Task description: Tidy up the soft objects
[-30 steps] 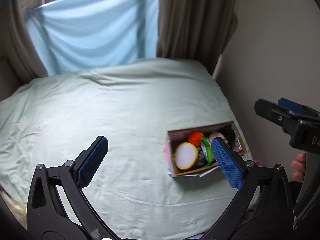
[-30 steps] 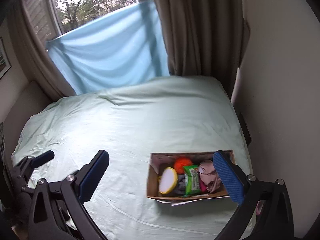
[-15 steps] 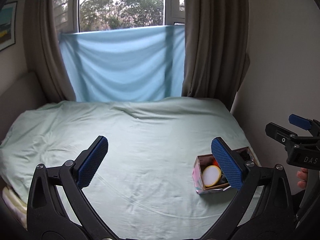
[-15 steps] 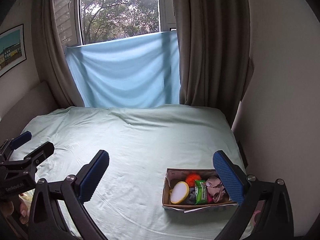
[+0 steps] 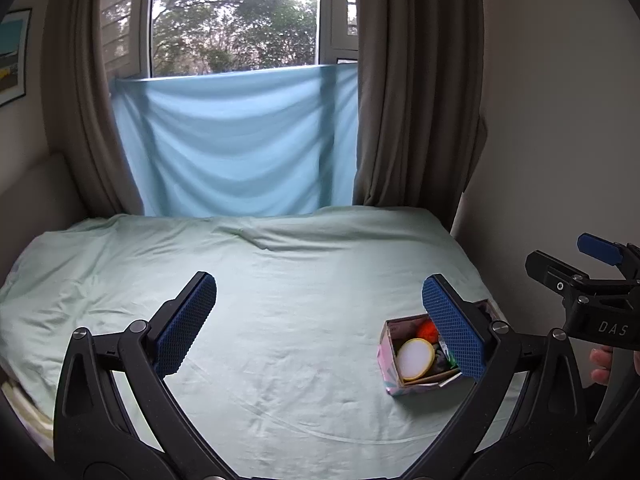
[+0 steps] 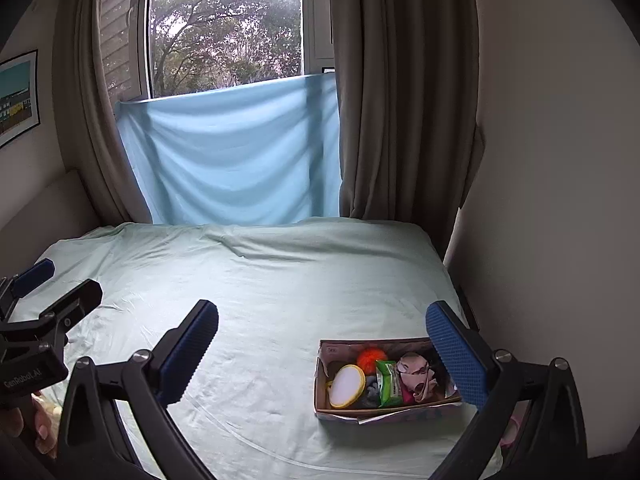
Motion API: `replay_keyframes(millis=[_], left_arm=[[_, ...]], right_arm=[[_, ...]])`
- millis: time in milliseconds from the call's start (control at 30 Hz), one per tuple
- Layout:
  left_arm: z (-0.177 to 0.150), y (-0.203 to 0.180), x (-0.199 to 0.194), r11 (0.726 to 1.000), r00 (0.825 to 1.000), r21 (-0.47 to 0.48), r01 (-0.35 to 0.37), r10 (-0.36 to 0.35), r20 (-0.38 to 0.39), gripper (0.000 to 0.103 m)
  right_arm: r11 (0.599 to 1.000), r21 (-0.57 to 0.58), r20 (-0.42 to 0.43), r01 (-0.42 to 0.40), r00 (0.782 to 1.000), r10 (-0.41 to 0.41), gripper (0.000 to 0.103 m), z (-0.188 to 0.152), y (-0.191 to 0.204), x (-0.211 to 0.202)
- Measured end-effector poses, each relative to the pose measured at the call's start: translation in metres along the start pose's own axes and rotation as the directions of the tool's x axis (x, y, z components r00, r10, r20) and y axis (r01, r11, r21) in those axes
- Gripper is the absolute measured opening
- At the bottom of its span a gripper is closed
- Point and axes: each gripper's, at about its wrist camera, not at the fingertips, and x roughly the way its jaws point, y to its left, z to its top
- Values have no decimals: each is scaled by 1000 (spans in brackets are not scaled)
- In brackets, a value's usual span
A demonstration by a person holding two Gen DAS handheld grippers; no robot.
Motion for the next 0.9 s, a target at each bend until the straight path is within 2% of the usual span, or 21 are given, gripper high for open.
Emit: replay_keyframes(millis=[267, 900], left_arm=[[0, 6, -4, 1000, 1000, -8, 5, -5, 20, 103], [-2, 10, -6, 1000, 1000, -17, 3, -3, 13, 103]], right_arm=[[1000, -4, 21, 2, 1000, -2, 103, 1, 3, -5], [1000, 13, 23, 11, 1000, -11, 103, 1, 5, -9]])
